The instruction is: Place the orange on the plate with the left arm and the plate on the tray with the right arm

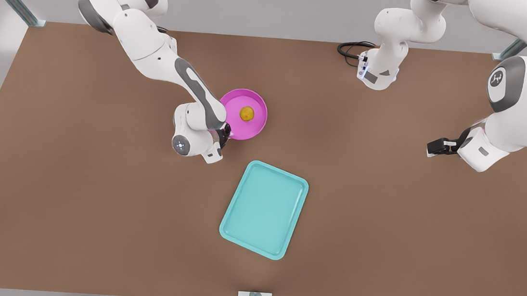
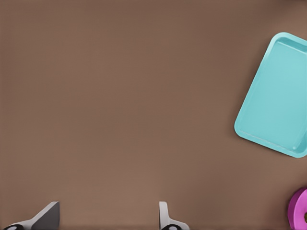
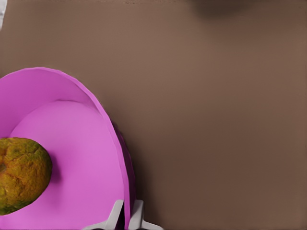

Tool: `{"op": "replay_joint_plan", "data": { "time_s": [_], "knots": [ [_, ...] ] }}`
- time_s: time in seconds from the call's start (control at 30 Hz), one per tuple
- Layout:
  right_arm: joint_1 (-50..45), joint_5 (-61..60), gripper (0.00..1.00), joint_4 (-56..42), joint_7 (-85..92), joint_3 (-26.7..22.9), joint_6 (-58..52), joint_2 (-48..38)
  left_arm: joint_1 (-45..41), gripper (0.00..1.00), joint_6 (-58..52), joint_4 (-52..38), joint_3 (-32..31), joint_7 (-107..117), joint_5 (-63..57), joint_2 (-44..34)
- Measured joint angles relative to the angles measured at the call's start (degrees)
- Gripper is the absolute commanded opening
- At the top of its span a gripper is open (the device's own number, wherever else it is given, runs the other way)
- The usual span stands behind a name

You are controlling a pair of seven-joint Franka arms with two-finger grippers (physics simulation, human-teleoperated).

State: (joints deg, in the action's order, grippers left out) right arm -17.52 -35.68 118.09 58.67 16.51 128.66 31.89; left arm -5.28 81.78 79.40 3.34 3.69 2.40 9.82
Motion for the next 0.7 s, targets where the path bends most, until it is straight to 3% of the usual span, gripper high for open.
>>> {"op": "replay_joint_plan", "data": {
  "time_s": [0.37, 0.7],
  "knots": [
    [1.24, -0.72, 0.21, -8.12, 1.24, -0.01, -2.52, -0.07, 0.0, 1.0, -0.13, -0.01, 0.0, -0.28, -0.03, -0.03],
    [-2.18, -0.45, 0.21, -42.61, -0.45, -0.52, -6.75, 17.05, 0.0, 1.0, -0.32, -0.01, 0.0, -0.42, -0.04, 0.0]
  ]
}}
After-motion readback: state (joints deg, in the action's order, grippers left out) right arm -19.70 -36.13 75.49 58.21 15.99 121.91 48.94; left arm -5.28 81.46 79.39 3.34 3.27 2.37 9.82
